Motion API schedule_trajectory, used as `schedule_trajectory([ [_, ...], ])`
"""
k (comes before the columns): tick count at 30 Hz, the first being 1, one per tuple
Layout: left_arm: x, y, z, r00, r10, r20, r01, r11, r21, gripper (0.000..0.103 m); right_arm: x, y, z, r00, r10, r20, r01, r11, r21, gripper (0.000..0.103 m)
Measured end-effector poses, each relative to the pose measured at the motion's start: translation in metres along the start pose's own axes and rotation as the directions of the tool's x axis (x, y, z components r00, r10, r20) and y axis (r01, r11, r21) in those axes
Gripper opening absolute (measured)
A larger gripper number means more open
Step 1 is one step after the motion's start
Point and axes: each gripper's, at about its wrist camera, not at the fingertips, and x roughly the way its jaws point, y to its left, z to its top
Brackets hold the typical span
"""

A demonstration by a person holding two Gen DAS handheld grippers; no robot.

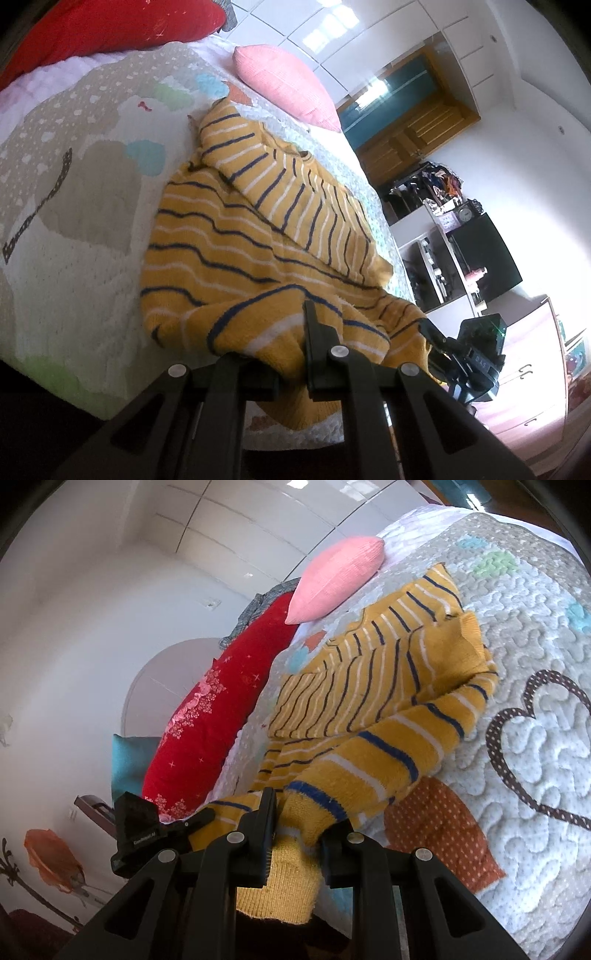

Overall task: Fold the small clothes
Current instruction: 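Lift the hem with both tools, fold it toward the collar, release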

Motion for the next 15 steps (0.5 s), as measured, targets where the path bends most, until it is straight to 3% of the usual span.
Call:
schedule_trajectory([
  [15,0.018,0.002,0.025,0.999,0.036,0.017,-0.036,0.999,-0.007,0.009,0.021,0.007,0.031,1.000,0.018,0.005,-0.018,1.000,-0.023,0.022],
])
